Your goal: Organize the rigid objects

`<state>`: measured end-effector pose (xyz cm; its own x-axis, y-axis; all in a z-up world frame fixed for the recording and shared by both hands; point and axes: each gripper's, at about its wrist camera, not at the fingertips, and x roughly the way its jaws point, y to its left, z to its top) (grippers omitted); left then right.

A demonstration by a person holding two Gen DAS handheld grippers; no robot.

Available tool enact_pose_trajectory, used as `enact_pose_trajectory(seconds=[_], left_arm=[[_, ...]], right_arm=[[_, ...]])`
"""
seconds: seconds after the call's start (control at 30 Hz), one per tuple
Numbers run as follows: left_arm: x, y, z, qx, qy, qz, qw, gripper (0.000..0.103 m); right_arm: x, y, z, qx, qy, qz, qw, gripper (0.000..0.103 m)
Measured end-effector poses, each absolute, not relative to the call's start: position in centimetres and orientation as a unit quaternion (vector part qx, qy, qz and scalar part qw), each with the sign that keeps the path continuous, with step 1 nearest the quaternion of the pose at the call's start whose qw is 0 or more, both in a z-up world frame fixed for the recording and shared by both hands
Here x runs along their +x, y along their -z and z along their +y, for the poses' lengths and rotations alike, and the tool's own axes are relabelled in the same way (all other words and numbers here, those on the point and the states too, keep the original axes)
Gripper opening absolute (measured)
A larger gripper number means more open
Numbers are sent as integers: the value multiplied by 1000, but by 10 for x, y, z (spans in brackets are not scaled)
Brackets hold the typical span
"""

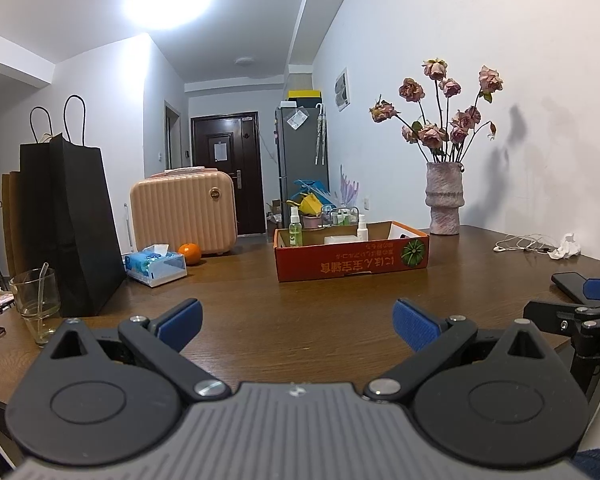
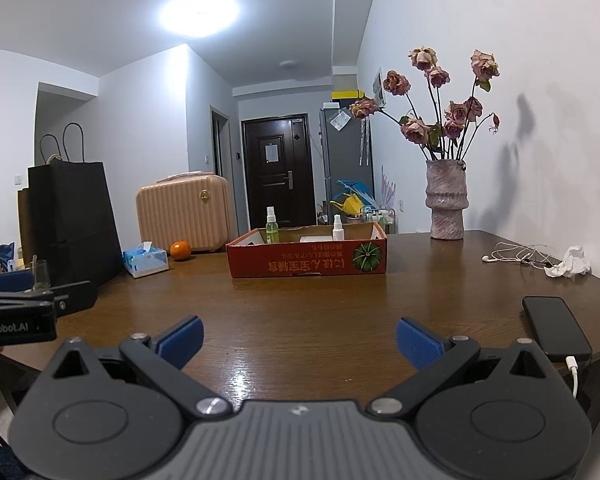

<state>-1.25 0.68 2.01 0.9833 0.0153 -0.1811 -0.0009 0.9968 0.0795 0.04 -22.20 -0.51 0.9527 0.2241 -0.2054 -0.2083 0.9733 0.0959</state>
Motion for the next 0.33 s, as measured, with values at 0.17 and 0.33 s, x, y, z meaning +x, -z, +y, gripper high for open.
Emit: enact_pose_trajectory(seconds=[0.17,0.33], left_arm=[[-13,-21,6,43,-3,87,995,103],[-15,-19,4,49,2,83,995,103]], right_arm=[[1,6,-223,39,-110,110,987,103],[1,5,-223,38,-111,110,987,103]])
